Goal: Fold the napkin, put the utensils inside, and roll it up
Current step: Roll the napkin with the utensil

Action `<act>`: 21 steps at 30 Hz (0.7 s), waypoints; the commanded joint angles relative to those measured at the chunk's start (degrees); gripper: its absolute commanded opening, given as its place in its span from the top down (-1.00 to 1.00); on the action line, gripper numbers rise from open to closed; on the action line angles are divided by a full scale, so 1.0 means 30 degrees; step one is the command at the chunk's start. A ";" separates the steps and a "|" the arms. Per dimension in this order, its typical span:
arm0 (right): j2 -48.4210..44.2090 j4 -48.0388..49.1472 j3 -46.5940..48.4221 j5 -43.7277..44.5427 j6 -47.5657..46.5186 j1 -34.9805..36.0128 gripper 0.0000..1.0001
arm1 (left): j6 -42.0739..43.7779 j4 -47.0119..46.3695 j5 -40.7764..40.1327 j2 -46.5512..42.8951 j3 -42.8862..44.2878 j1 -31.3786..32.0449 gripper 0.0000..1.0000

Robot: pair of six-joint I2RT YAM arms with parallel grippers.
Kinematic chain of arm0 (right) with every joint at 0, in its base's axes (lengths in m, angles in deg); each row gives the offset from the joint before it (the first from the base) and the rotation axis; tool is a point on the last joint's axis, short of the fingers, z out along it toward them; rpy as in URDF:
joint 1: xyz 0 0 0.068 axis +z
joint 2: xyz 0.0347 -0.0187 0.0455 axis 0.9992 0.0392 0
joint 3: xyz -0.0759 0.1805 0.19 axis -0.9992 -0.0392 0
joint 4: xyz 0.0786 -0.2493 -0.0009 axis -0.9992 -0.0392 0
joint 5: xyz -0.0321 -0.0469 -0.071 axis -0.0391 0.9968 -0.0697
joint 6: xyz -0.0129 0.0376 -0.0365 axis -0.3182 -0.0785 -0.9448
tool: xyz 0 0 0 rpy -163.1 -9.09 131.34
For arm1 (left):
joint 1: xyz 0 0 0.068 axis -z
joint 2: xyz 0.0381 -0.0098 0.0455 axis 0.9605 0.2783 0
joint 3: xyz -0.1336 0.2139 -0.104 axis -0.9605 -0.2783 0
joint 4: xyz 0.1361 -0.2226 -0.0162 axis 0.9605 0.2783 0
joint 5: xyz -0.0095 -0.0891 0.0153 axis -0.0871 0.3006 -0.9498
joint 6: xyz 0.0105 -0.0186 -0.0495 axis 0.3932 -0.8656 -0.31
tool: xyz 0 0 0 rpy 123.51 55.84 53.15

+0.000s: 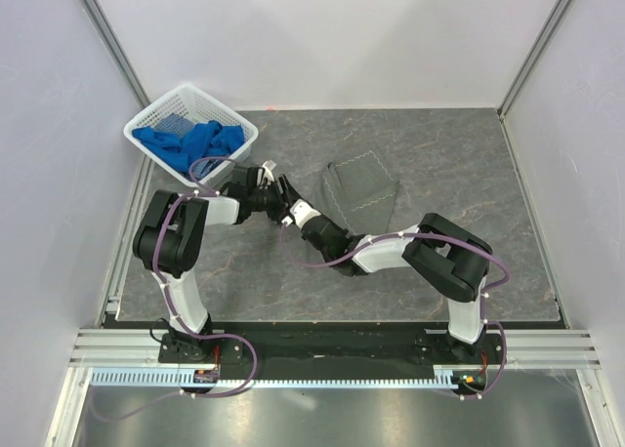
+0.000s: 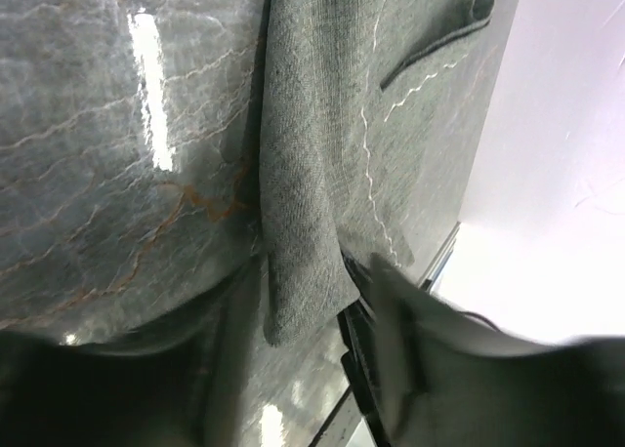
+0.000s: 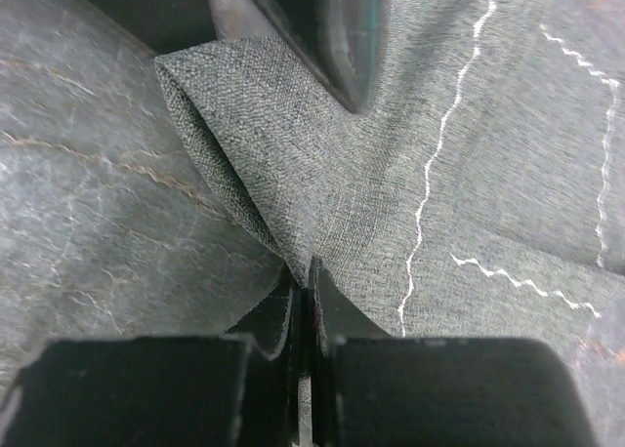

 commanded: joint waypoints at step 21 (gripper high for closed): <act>0.1081 -1.5078 0.7871 -2.0608 0.4664 -0.6639 1.00 | 0.4705 -0.4785 -0.5655 -0.7684 -0.6874 -0.0232 -0.64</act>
